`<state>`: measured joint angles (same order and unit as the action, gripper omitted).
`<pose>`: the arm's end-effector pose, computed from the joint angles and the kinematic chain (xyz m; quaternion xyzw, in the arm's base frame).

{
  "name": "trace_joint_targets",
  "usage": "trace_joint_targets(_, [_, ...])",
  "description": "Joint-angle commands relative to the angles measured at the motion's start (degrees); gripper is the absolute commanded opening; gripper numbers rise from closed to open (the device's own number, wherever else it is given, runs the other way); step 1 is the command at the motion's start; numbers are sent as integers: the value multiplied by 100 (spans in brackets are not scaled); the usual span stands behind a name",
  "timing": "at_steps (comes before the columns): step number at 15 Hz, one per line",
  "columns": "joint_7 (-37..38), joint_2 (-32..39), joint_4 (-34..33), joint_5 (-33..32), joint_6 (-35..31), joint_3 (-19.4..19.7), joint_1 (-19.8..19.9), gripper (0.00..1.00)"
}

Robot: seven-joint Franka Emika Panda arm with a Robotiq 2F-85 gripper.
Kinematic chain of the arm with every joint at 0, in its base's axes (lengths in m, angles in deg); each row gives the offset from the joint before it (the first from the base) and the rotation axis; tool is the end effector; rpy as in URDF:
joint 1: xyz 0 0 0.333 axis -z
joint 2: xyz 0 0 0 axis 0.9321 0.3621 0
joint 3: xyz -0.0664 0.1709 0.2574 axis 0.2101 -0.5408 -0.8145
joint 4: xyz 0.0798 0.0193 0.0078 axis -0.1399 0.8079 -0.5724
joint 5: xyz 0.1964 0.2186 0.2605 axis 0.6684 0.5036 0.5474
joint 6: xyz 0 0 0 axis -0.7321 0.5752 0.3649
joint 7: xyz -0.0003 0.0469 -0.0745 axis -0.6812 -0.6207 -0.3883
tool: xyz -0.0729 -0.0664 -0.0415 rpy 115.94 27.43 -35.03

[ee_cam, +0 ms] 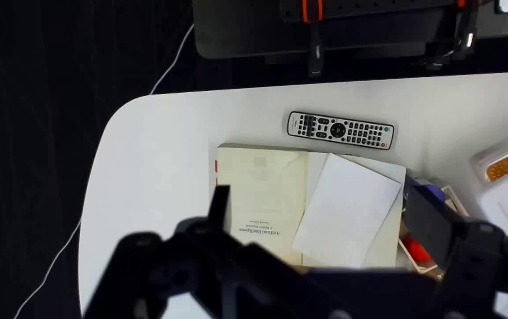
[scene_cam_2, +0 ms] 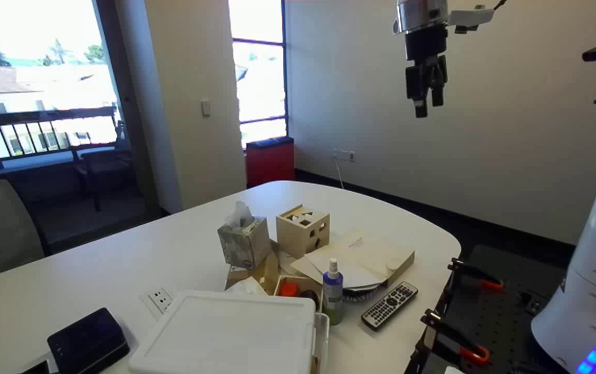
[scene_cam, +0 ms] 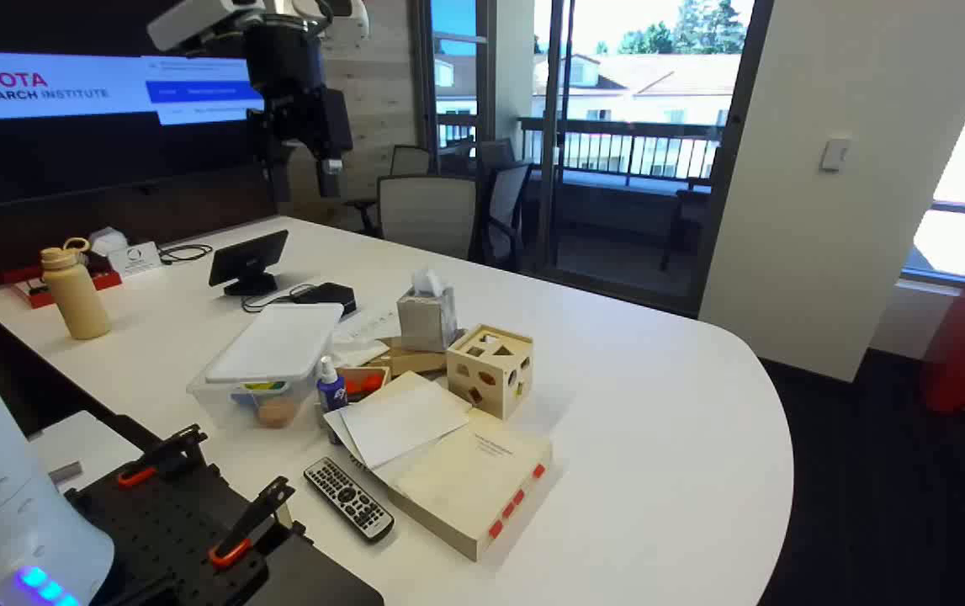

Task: Close the book, remove the objects from the bowl and put them in the box

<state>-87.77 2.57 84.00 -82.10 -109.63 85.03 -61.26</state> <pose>0.3512 -0.0980 0.5011 0.9931 -0.0332 -0.0773 0.0812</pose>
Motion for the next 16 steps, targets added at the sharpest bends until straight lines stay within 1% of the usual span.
trace_joint_targets(1, [28, 0, -12, -25, 19, 54, -69, 100])
trace_joint_targets(4, [29, 0, -12, -25, 18, 54, -69, 100])
trace_joint_targets(6, [293, 396, -149, 128, -175, -104, -192, 100])
trace_joint_targets(8, [796, 807, -242, 277, -511, -417, -366, 100])
trace_joint_targets(10, [1403, 1268, -336, 270, -891, -823, -547, 100])
trace_joint_targets(12, [2132, 1862, -506, 24, -1183, -1259, -680, 100])
trace_joint_targets(14, [2975, 2550, -744, -363, -1431, -1651, -803, 100])
trace_joint_targets(16, [3889, 3283, -1019, -999, -1658, -1893, -949, 100])
